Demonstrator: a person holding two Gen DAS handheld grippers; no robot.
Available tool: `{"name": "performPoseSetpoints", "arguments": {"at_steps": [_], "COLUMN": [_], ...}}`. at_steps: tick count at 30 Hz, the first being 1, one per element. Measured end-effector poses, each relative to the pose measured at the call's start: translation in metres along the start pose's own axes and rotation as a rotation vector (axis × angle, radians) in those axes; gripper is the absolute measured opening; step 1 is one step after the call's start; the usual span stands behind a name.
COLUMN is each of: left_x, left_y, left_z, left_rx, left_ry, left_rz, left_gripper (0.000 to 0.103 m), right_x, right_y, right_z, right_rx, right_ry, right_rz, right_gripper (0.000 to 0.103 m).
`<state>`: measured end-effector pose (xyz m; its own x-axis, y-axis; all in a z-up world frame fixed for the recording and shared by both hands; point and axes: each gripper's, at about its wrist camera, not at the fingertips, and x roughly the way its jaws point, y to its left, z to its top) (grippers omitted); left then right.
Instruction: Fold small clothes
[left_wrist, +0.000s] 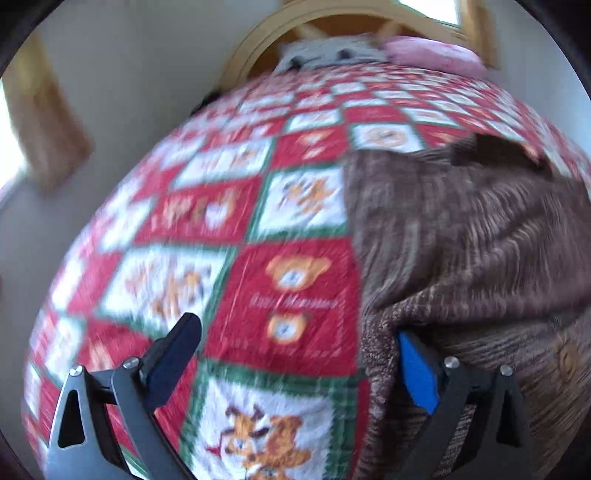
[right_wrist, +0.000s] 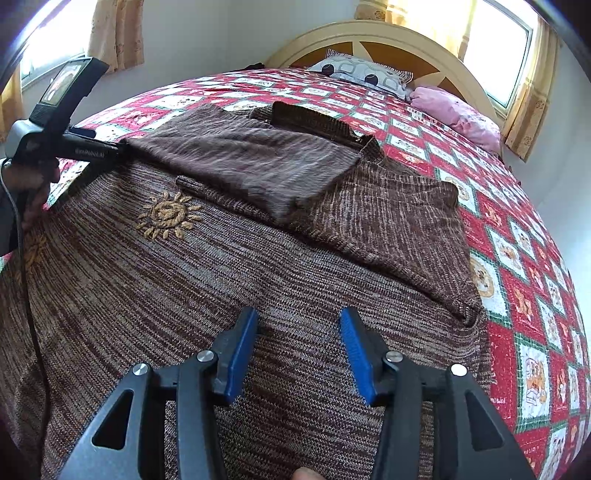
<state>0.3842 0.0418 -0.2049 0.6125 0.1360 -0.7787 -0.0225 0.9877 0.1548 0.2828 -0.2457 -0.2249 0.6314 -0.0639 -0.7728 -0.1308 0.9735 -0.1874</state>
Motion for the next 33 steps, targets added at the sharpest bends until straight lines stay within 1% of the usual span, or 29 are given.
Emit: {"name": "performPoseSetpoints", "arguments": {"at_steps": [1, 4, 8, 9, 11, 12, 13, 15, 16, 17, 20, 21, 22, 24, 25, 26, 28, 30, 32, 33], "left_x": [0.0, -0.007, -0.004, -0.005, -0.011, -0.013, -0.013, -0.013, -0.011, -0.009, -0.006, -0.006, -0.006, -0.006, -0.004, -0.003, 0.0, 0.001, 0.002, 0.002], "left_y": [0.003, 0.007, 0.013, 0.014, 0.008, 0.006, 0.004, 0.007, 0.008, 0.011, 0.014, 0.015, 0.016, 0.017, 0.019, 0.02, 0.024, 0.025, 0.024, 0.024], "left_z": [-0.003, -0.013, -0.015, -0.016, -0.019, -0.021, -0.021, -0.022, -0.021, -0.021, -0.021, -0.022, -0.023, -0.024, -0.024, -0.024, -0.025, -0.025, -0.025, -0.025], "left_rx": [-0.009, 0.007, -0.012, -0.012, 0.014, 0.03, 0.034, 0.023, 0.014, -0.005, -0.036, -0.044, -0.05, -0.063, -0.071, -0.078, -0.098, -0.107, -0.105, -0.106], "left_ry": [0.0, -0.012, 0.003, 0.002, -0.014, -0.019, -0.021, -0.023, -0.016, -0.009, -0.004, -0.005, -0.007, -0.008, -0.003, 0.002, 0.013, 0.013, 0.012, 0.011], "left_rz": [-0.004, 0.046, 0.038, 0.037, 0.036, 0.033, 0.025, 0.009, 0.002, -0.01, -0.037, -0.044, -0.049, -0.061, -0.073, -0.083, -0.112, -0.124, -0.122, -0.124], "left_gripper": [0.103, 0.103, 0.103, 0.103, 0.103, 0.103, 0.103, 0.103, 0.103, 0.103, 0.103, 0.103, 0.103, 0.103, 0.103, 0.103, 0.103, 0.103, 0.103, 0.103], "right_x": [0.0, 0.0, -0.004, -0.007, -0.015, -0.019, -0.022, -0.023, -0.019, -0.014, 0.025, 0.033, 0.049, 0.072, 0.089, 0.1, 0.126, 0.155, 0.175, 0.184], "right_y": [0.0, -0.001, -0.005, -0.007, -0.015, -0.02, -0.023, -0.029, -0.03, -0.03, -0.022, -0.016, -0.005, 0.012, 0.025, 0.036, 0.056, 0.069, 0.076, 0.08], "right_z": [0.0, -0.001, 0.002, 0.004, 0.015, 0.027, 0.039, 0.069, 0.09, 0.105, 0.162, 0.174, 0.196, 0.224, 0.241, 0.252, 0.274, 0.293, 0.301, 0.304], "right_rx": [0.0, 0.004, 0.019, 0.032, 0.095, 0.127, 0.145, 0.166, 0.166, 0.167, 0.21, 0.206, 0.194, 0.198, 0.193, 0.185, 0.15, 0.143, 0.154, 0.157], "right_ry": [0.0, 0.001, 0.002, 0.004, 0.013, 0.008, -0.003, -0.026, -0.041, -0.041, 0.023, 0.034, 0.05, 0.063, 0.083, 0.093, 0.124, 0.16, 0.206, 0.231], "right_rz": [0.0, 0.005, 0.016, 0.031, 0.114, 0.161, 0.186, 0.2, 0.21, 0.232, 0.428, 0.456, 0.486, 0.507, 0.532, 0.535, 0.529, 0.495, 0.515, 0.53], "right_gripper": [0.049, 0.049, 0.049, 0.049, 0.05, 0.05, 0.05, 0.049, 0.049, 0.049, 0.05, 0.05, 0.05, 0.049, 0.049, 0.049, 0.049, 0.049, 0.049, 0.042]}}
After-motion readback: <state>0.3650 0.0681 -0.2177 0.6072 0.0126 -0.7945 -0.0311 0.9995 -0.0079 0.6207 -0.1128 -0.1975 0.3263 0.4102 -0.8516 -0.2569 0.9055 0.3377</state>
